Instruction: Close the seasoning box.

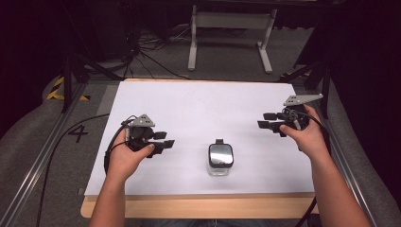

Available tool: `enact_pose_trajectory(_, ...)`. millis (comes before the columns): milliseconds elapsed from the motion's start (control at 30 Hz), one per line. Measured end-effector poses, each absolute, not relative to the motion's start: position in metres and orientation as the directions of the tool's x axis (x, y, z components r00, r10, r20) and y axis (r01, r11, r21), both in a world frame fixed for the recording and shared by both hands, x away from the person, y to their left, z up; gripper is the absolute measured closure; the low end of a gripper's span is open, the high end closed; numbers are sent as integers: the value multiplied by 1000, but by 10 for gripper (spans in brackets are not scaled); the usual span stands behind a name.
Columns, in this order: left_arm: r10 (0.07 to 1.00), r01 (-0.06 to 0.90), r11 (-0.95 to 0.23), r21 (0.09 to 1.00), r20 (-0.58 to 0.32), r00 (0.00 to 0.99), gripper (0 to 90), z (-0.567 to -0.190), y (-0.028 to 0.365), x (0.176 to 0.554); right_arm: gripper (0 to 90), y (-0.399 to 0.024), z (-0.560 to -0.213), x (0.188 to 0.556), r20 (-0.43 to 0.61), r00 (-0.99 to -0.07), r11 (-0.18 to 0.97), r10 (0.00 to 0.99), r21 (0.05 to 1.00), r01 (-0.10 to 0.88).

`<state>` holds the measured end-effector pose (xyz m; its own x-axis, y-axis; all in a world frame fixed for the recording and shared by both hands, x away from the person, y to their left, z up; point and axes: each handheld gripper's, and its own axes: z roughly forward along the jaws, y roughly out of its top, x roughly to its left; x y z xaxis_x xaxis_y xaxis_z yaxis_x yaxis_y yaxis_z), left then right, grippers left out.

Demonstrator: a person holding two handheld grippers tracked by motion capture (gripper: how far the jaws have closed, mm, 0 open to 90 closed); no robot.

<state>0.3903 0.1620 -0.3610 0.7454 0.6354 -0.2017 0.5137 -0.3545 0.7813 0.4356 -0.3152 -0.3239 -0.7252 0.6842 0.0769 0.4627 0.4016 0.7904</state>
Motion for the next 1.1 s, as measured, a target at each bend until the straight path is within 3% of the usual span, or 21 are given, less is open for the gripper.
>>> enact_pose_trajectory(167,698,514,-320,796,-169,696,424,-372,171,402,503,-337,-339,445,69,-672,377,737,784,494)
enact_pose_trajectory(433,749,535,-277,798,-169,640,376,-393,184,418,488,-353,-364,453,45,-627,382,778,758,529)
enact_pose_trajectory(900,777,569,-282,772,-163,607,349,-429,186,434,475,-357,-409,458,69,-604,393,794,699,597)
enact_pose_trajectory(1100,779,564,-290,773,-152,609,347,-440,184,437,473,-353,-421,458,31,-615,430,788,687,586)
